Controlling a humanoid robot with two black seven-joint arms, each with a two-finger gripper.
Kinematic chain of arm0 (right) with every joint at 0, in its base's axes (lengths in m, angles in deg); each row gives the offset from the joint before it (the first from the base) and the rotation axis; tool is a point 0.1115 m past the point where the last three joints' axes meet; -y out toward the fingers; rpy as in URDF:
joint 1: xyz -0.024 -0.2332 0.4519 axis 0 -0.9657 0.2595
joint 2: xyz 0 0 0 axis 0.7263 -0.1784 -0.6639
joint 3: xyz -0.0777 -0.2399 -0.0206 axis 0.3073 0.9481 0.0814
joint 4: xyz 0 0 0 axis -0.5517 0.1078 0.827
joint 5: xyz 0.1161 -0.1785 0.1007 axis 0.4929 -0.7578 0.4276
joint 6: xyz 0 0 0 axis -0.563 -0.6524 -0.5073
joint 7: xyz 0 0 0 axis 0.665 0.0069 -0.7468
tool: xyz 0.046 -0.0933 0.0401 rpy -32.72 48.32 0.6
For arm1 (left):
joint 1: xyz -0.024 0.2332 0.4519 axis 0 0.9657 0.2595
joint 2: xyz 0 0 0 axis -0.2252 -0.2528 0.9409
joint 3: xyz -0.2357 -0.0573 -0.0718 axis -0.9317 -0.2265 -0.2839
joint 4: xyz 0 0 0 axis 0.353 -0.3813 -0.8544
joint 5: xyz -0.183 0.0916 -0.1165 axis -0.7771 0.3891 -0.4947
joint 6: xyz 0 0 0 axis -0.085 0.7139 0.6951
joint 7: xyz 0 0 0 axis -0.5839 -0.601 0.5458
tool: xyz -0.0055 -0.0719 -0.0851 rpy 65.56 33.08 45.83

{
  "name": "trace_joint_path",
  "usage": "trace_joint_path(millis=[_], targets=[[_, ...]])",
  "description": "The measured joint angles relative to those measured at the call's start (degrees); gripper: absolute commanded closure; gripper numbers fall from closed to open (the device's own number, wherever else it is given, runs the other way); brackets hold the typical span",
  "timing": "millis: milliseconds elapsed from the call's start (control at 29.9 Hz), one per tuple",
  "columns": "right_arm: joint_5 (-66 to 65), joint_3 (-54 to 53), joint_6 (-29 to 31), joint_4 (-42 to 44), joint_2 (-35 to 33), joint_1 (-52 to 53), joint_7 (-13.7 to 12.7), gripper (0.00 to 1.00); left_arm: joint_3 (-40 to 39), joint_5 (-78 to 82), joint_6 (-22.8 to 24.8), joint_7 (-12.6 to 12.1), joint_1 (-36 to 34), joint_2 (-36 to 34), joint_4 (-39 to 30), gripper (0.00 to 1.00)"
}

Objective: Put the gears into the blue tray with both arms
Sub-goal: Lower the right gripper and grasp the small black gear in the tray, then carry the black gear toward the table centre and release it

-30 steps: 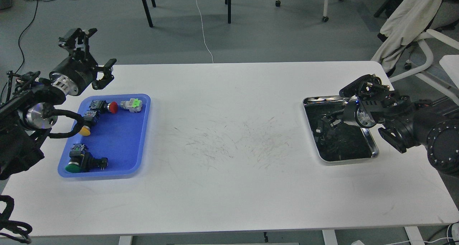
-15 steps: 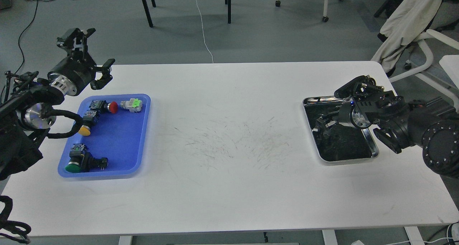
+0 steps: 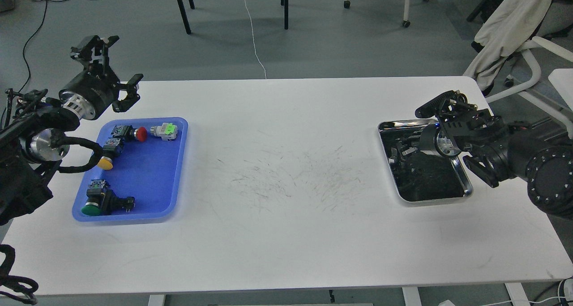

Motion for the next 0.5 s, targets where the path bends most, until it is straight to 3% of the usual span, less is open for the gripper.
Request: trace_joint_path(millis=[301,501], targets=[[0.0,-4.66,0.12,0.11,0.41,3.51,-0.01,0.93,0.02,0.06,-0.08,-0.2,-0.12,-0.02,-0.18,0.01],[0.05,-15.16,0.01,-0.04,1.54,7.23,-0.08,0.95,0.02,0.04,-0.17,-0.3,-0.2,-1.49,-0.46,0.01]])
